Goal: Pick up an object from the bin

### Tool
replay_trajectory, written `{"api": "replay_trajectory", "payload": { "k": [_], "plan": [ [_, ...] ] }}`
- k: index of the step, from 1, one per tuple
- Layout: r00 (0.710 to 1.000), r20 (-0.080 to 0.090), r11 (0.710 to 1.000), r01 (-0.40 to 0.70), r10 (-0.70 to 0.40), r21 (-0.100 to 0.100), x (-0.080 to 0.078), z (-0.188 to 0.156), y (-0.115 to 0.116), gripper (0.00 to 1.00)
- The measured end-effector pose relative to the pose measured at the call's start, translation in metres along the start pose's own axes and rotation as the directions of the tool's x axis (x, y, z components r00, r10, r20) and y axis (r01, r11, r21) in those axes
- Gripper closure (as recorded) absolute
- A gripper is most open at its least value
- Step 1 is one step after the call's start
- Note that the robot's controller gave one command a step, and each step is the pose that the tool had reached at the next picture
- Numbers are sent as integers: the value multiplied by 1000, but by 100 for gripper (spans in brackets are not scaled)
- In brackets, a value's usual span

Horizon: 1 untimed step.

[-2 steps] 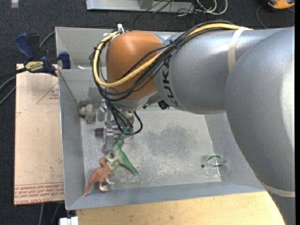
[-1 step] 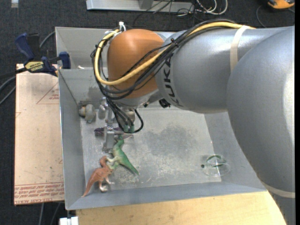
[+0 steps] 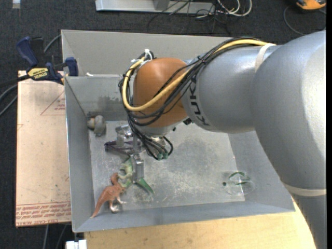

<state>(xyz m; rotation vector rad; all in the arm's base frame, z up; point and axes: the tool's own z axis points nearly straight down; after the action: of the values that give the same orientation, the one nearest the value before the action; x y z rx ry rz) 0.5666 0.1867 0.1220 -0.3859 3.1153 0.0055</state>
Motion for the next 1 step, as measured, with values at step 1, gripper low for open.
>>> {"api": "replay_trajectory", "payload": {
  "k": [1],
  "plan": [
    [985,-2,985,-171,171,0,9,47,-20,0]
  ]
}}
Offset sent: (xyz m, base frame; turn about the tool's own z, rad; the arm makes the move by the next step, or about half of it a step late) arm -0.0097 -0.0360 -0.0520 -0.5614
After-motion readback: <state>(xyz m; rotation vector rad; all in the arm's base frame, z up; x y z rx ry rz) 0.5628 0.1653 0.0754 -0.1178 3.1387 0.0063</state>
